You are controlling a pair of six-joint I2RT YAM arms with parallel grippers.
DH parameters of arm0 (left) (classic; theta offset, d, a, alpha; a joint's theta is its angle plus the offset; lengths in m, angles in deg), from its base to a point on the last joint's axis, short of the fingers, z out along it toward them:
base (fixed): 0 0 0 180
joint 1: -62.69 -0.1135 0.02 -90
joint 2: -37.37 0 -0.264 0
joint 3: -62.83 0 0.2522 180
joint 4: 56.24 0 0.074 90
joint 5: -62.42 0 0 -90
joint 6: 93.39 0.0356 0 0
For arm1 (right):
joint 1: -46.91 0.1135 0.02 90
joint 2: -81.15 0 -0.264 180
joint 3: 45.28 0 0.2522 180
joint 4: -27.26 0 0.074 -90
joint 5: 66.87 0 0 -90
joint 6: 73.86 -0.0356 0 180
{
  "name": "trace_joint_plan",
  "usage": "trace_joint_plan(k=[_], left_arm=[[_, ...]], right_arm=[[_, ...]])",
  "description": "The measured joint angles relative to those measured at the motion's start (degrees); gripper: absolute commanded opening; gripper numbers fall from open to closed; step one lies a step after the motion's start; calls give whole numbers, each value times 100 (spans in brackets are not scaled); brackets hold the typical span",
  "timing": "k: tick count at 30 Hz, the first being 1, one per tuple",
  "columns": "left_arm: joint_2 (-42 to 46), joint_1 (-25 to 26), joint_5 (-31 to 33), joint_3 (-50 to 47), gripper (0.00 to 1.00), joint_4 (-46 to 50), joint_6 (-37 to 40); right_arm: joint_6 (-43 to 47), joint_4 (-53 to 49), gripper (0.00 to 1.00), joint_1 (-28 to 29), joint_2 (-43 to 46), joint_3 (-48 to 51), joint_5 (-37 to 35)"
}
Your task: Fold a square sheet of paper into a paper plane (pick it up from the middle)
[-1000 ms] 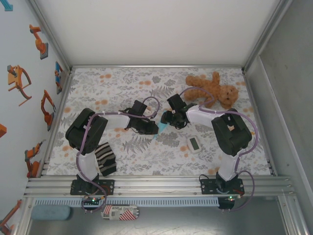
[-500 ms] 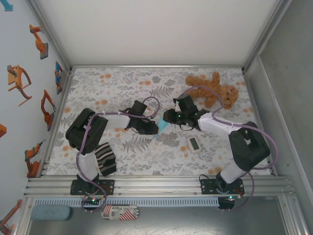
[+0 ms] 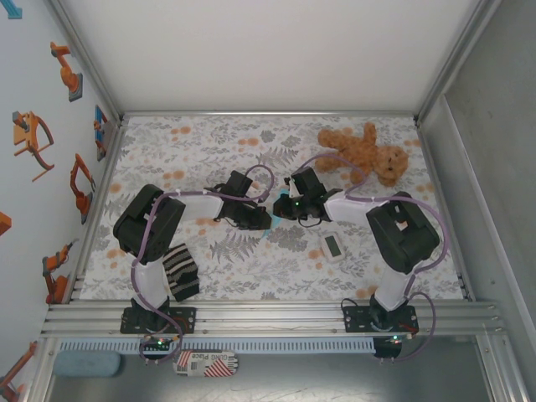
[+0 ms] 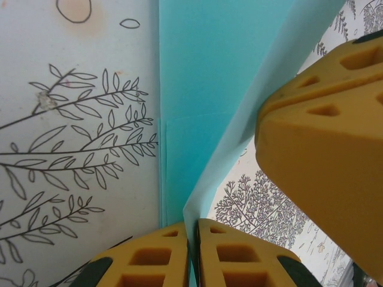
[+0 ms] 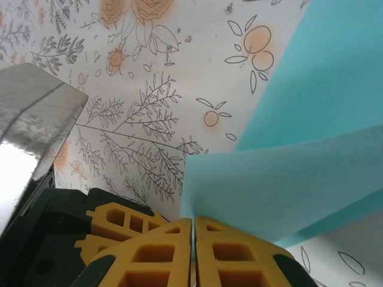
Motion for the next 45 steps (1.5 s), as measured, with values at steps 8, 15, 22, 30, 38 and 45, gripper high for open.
trace_joint_plan(k=[8,15,22,30,38,45], left_arm=[[-2,0,-2,7,12,11,0],[-4,0,-11,13,13,15,2],[-4,0,-24,15,13,15,0],[-4,0,-24,15,13,17,0],[-13,-2,-26,17,13,17,0],[-22,-4,-48,20,13,13,0]], right_arm=[[2,-26,9,0,-192,-44,-7],[13,-76,9,0,-345,-234,-2],[22,-170,9,0,-420,-284,-28],[9,-278,9,0,-420,-284,-181],[0,-317,9,0,-420,-284,-245],[-2,-317,9,0,-420,-284,-247]])
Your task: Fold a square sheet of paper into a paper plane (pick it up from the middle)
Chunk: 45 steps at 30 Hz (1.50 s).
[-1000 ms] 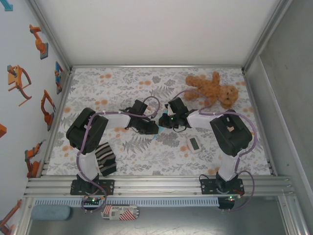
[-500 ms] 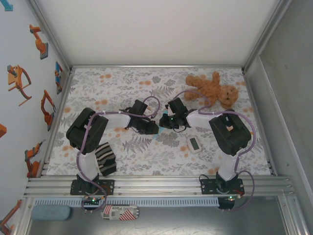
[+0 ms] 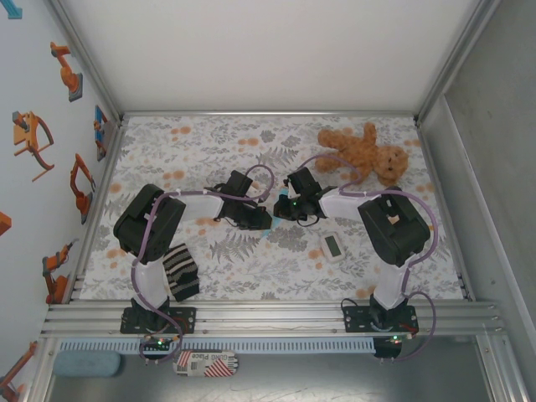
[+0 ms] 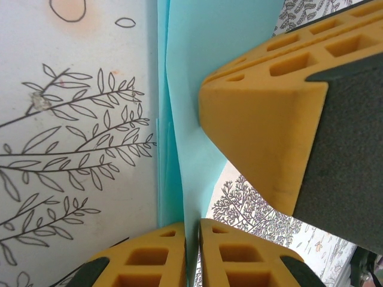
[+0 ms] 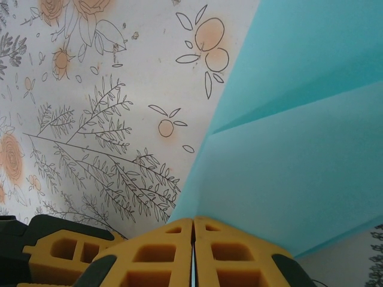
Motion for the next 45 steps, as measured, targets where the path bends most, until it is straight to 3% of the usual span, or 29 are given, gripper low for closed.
trace_joint_plan(k=[16,23,36,45], left_arm=[[-4,0,0,7,13,4,0],[31,2,-17,9,21,13,-9],[962,4,424,-149,24,623,-98],[1178,22,372,-404,13,111,-417]], right_arm=[[-42,13,9,0,-96,0,9],[-42,13,9,0,-96,0,9],[-42,101,9,-2,-140,0,85],[-44,118,9,-2,-149,0,94]])
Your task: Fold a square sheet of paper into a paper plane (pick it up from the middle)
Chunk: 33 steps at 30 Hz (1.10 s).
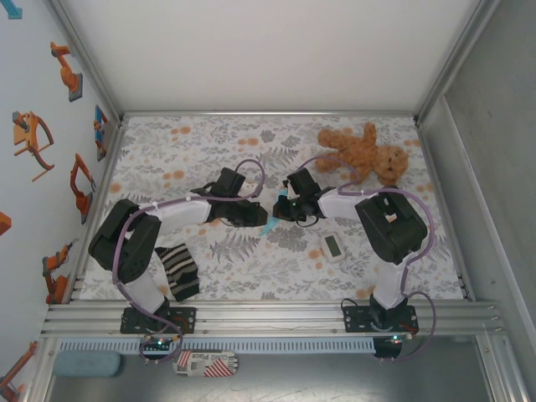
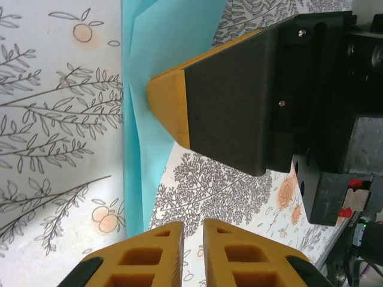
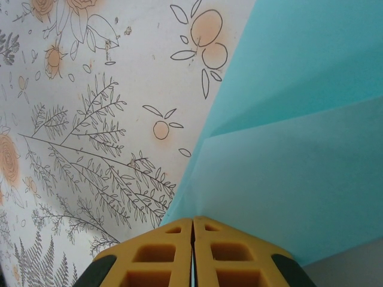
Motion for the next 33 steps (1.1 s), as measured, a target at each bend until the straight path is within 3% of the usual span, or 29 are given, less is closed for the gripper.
trace_joint_plan(k=[11,33], left_arm=[[-662,219,-28,164,8,-107,-81],[-905,221,87,603,8,234,48]], right_arm=[[-39,0,9,0,0,0,4],[-42,0,9,0,0,0,17]])
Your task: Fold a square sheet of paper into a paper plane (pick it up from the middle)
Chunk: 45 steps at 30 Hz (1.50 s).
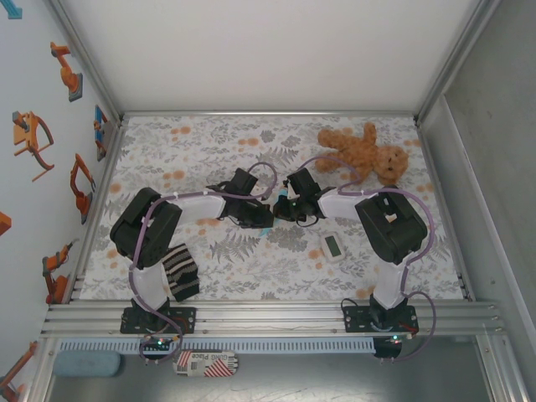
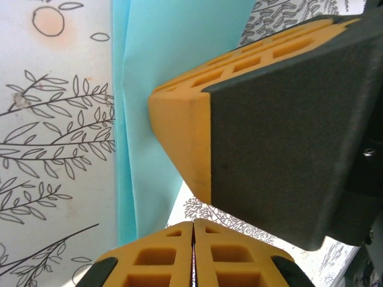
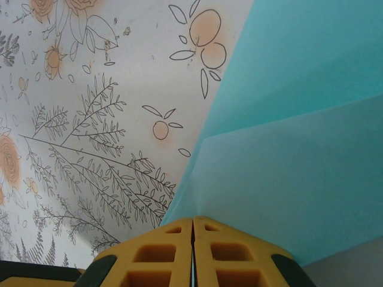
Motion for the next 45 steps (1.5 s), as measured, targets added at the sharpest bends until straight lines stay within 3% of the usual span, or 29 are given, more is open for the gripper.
trace_joint_plan(k=[45], left_arm=[[-72,0,48,-208,6,-116,22]], right_arm=[[-61,13,9,0,-4,0,22]])
